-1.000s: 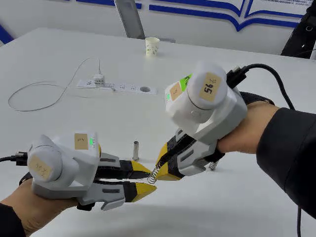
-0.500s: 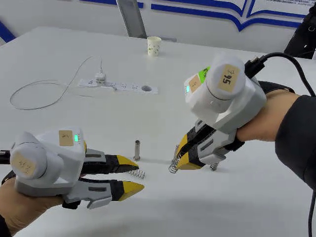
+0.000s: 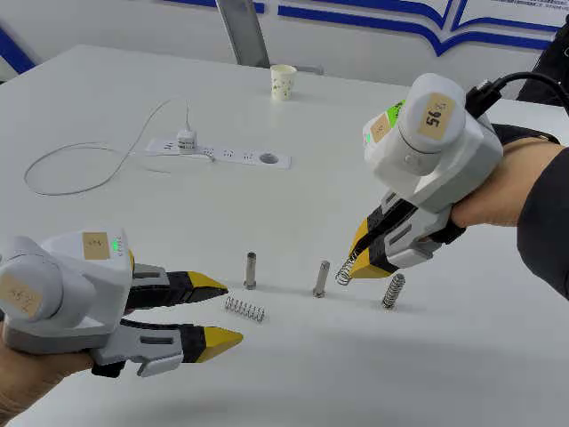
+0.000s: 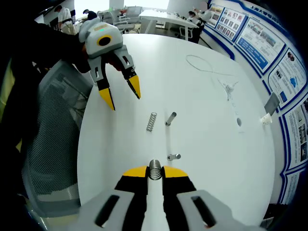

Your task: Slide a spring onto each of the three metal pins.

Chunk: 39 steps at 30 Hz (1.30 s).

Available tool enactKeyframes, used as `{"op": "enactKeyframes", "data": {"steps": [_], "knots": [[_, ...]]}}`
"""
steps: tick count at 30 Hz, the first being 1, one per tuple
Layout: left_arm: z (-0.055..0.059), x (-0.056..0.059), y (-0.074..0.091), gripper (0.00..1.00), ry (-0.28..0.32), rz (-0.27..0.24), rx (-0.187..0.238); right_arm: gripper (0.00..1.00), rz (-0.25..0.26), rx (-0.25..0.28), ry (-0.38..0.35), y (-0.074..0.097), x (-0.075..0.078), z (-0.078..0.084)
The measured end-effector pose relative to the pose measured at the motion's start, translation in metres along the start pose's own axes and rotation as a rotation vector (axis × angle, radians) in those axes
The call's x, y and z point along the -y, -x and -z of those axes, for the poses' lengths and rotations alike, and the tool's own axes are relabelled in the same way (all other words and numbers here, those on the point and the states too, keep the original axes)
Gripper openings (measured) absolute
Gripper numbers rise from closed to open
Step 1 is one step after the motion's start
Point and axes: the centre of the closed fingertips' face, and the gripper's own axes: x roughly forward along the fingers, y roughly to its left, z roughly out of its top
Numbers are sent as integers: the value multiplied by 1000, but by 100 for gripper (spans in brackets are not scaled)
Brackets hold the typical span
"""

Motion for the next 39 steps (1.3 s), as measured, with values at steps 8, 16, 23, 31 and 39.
{"op": "enactKeyframes", "data": {"steps": [8,16,23,31,39], "knots": [[6,-6,7,37,26,-33,-4,12,5,-18,-4,-5,15,2],[11,-8,10,40,48,-47,-10,12,-5,-30,-12,-15,27,1],[11,-7,9,41,61,-48,-4,12,-20,-47,-19,-31,40,2],[14,-8,10,41,70,-54,-4,12,-39,-61,-35,-40,44,4],[16,-9,11,41,79,-59,-3,12,-55,-81,-44,-49,46,9]]}}
